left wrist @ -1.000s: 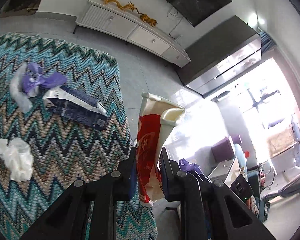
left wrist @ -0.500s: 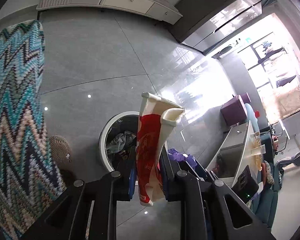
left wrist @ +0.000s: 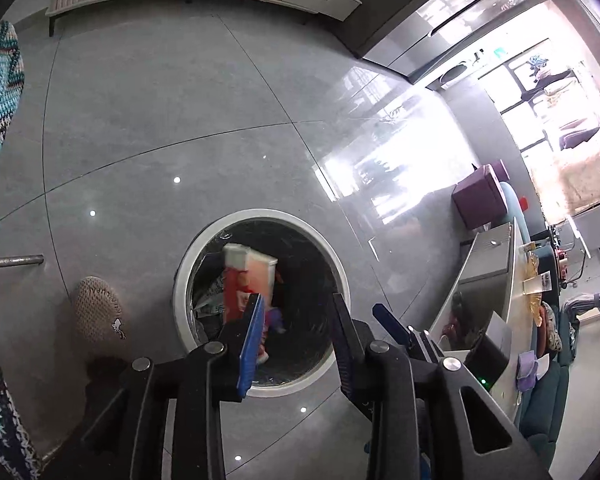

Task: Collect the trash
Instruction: 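Open both grippers over the bin to drop the items, then return both grippers to the table over the remaining trash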

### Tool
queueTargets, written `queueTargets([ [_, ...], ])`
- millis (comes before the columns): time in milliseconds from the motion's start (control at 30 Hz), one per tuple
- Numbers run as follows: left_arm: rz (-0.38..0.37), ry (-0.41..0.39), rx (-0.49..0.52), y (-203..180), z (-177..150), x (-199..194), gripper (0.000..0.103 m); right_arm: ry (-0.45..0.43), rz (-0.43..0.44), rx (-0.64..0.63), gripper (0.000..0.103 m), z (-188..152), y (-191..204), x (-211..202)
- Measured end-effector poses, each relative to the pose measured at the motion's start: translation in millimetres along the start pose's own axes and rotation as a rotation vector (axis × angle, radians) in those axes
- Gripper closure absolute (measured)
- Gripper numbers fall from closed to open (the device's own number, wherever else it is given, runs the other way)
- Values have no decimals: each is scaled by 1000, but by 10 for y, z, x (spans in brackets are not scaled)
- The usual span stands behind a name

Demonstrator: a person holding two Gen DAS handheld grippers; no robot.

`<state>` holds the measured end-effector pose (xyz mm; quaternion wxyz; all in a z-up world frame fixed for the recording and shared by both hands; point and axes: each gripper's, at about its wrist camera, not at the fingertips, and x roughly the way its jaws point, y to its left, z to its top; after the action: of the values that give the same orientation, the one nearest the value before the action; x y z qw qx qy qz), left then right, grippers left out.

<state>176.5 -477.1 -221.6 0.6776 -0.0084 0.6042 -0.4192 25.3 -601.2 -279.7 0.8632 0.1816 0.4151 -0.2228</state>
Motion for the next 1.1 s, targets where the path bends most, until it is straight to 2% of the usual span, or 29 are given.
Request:
queueTargets([
  [133,-10,-22,17,-37,-46,-171,70,-8,-15,17,40,1,-11,-47],
  [333,33,-96,64,-40,-281,-551,70,-58,-11,48,40,7,79,-393],
  [467,41,-179,101,-46,-518,-969,70,-110,24,60,40,18,198,-765],
  [600,58,-218,148,-5,-809,-1382,69,-172,66,23,39,61,472,-1204],
  [667,86,-246,177,23,-964,-1587,60,-204,87,-4,39,77,637,-1428],
  [733,111,-282,185,100,-1117,-1817,49,-235,115,-29,39,80,825,-1653],
  [933,170,-336,147,531,-1481,-2366,48,-256,205,-96,39,55,1388,-2054],
  [1100,200,-373,102,1002,-1857,-2743,48,-235,234,-158,39,-52,1820,-2178],
])
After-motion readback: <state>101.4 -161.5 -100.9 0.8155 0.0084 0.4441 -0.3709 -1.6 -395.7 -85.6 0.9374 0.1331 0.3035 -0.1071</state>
